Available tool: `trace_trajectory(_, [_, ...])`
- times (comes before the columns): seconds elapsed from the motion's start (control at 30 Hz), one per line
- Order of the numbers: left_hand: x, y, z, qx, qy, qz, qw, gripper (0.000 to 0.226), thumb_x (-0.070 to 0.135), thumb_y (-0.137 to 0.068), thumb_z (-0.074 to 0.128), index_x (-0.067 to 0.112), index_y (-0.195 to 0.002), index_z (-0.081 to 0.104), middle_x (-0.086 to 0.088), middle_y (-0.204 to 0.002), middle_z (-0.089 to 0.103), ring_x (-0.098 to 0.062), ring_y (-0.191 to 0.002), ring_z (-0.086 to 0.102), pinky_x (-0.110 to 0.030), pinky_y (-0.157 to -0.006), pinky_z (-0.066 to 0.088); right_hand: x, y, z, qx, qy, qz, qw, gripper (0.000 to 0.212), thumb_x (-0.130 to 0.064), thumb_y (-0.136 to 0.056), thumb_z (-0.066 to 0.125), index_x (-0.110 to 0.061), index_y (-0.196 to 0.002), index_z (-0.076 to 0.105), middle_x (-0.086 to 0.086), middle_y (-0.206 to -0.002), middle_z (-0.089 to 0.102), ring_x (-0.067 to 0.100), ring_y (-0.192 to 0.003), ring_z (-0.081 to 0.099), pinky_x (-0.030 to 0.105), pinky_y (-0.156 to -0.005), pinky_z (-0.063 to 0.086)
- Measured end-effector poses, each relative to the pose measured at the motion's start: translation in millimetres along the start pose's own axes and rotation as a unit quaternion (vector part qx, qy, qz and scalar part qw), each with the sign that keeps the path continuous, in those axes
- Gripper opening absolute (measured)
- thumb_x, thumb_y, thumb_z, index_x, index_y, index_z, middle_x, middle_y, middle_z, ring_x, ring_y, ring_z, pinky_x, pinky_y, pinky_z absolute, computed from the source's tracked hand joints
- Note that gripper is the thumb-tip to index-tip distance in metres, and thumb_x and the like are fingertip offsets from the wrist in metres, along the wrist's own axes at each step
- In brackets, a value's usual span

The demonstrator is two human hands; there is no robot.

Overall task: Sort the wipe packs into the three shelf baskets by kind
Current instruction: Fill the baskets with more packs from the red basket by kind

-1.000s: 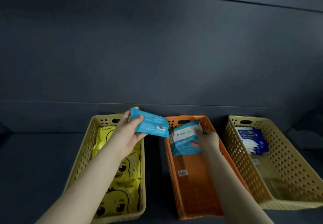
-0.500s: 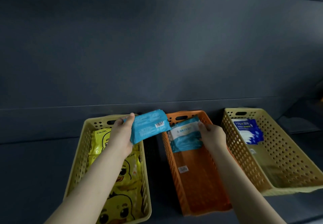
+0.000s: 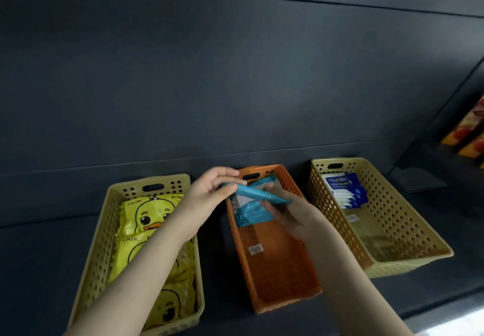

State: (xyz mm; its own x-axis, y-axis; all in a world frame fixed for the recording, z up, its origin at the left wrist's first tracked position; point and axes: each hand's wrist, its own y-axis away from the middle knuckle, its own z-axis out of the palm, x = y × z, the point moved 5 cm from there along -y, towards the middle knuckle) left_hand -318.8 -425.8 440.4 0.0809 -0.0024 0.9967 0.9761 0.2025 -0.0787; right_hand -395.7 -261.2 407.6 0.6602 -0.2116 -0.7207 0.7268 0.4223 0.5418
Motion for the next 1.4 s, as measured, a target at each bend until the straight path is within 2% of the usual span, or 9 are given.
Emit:
trace_trajectory(0.07, [-7, 1, -2, -0.013, -0.032, -0.011, 0.999, 0.034, 0.016, -0.092, 0.060, 0.028, -0.124, 0.057, 0.013, -0.125, 0.064, 0.001, -0.122, 0.052, -0.018, -0.102, 0.040, -3, 3, -12, 0.010, 0.001, -0.037, 0.999, 0.026, -0.009, -0.084, 0.068, -0.001, -0.108, 0.064, 0.021, -0.119, 0.063, 0.031, -0.110, 0.063, 0.034, -0.086, 0.056])
trace_trajectory(0.17, [-18, 2, -11, 0.042, 0.008, -0.062, 0.997, 0.050, 0.042, -0.081, 0.066, 0.046, -0.128, 0.052, 0.013, -0.149, 0.038, -0.004, -0.140, 0.028, -0.035, -0.117, 0.022, -8, 4, -22, 0.013, -0.013, -0.077, 0.997, 0.032, 0.000, -0.083, 0.067, -0.006, -0.113, 0.061, 0.017, -0.116, 0.063, 0.032, -0.103, 0.066, 0.039, -0.081, 0.059])
trace_trajectory(0.33, [-30, -5, -10, 0.115, 0.135, -0.129, 0.976, 0.057, 0.033, -0.090, 0.060, 0.031, -0.144, 0.039, 0.001, -0.158, 0.023, -0.021, -0.145, 0.021, -0.053, -0.117, 0.020, -9, 1, -21, 0.038, 0.069, -0.124, 0.989, 0.025, 0.000, -0.083, 0.067, -0.004, -0.108, 0.063, 0.017, -0.109, 0.068, 0.033, -0.095, 0.069, 0.048, -0.084, 0.057])
trace_trajectory(0.57, [-43, -17, -9, 0.111, 0.187, -0.185, 0.958, 0.052, 0.037, -0.092, 0.058, 0.022, -0.140, 0.043, 0.000, -0.127, 0.061, -0.022, -0.122, 0.054, -0.048, -0.104, 0.043, -14, -18, -9, 0.044, 0.124, -0.166, 0.977, 0.027, -0.006, -0.084, 0.069, -0.005, -0.110, 0.064, 0.013, -0.104, 0.070, 0.030, -0.093, 0.070, 0.046, -0.082, 0.058])
trace_trajectory(0.7, [-44, -20, -12, 0.123, 0.213, -0.197, 0.949, 0.031, 0.034, -0.097, 0.053, 0.022, -0.125, 0.053, 0.005, -0.109, 0.065, -0.021, -0.112, 0.058, -0.043, -0.092, 0.049, -31, -42, 0, 0.139, 0.457, -0.252, 0.842, 0.027, -0.020, -0.086, 0.070, -0.019, -0.112, 0.063, 0.000, -0.107, 0.069, 0.017, -0.093, 0.067, 0.039, -0.082, 0.058])
trace_trajectory(0.9, [-55, -23, -17, 0.111, 0.260, -0.209, 0.936, 0.018, 0.032, -0.098, 0.049, 0.023, -0.110, 0.059, 0.011, -0.107, 0.064, -0.019, -0.112, 0.057, -0.046, -0.097, 0.047, -10, -44, -1, 0.100, 0.629, -0.270, 0.722, 0.051, -0.035, -0.083, 0.071, -0.030, -0.131, 0.054, -0.004, -0.143, 0.043, 0.014, -0.124, 0.045, 0.030, -0.103, 0.043])
trace_trajectory(1.1, [-60, -26, -15, 0.110, 0.244, -0.220, 0.938, 0.018, 0.031, -0.098, 0.050, 0.024, -0.108, 0.062, 0.015, -0.089, 0.070, -0.019, -0.111, 0.057, -0.048, -0.100, 0.042, -1, -54, -10, 0.144, 0.666, -0.250, 0.688, 0.056, -0.037, -0.089, 0.064, -0.025, -0.141, 0.048, 0.001, -0.159, 0.020, 0.026, -0.144, 0.018, 0.035, -0.117, 0.017])
trace_trajectory(1.2, [-61, -26, -15, 0.110, 0.240, -0.220, 0.939, 0.021, 0.030, -0.097, 0.052, 0.022, -0.114, 0.061, 0.013, -0.094, 0.070, -0.021, -0.112, 0.057, -0.048, -0.098, 0.043, -1, -54, -11, 0.162, 0.690, -0.255, 0.657, 0.054, -0.038, -0.090, 0.061, -0.025, -0.141, 0.048, 0.002, -0.155, 0.028, 0.029, -0.141, 0.020, 0.037, -0.116, 0.017])
trace_trajectory(1.4, [-60, -25, -15, 0.105, 0.227, -0.220, 0.943, 0.023, 0.032, -0.097, 0.050, 0.023, -0.116, 0.060, 0.012, -0.112, 0.064, -0.022, -0.117, 0.056, -0.046, -0.098, 0.044, -3, -58, -23, 0.128, 0.672, -0.229, 0.692, 0.056, -0.036, -0.093, 0.059, -0.023, -0.145, 0.042, 0.003, -0.151, 0.035, 0.026, -0.137, 0.032, 0.038, -0.115, 0.028])
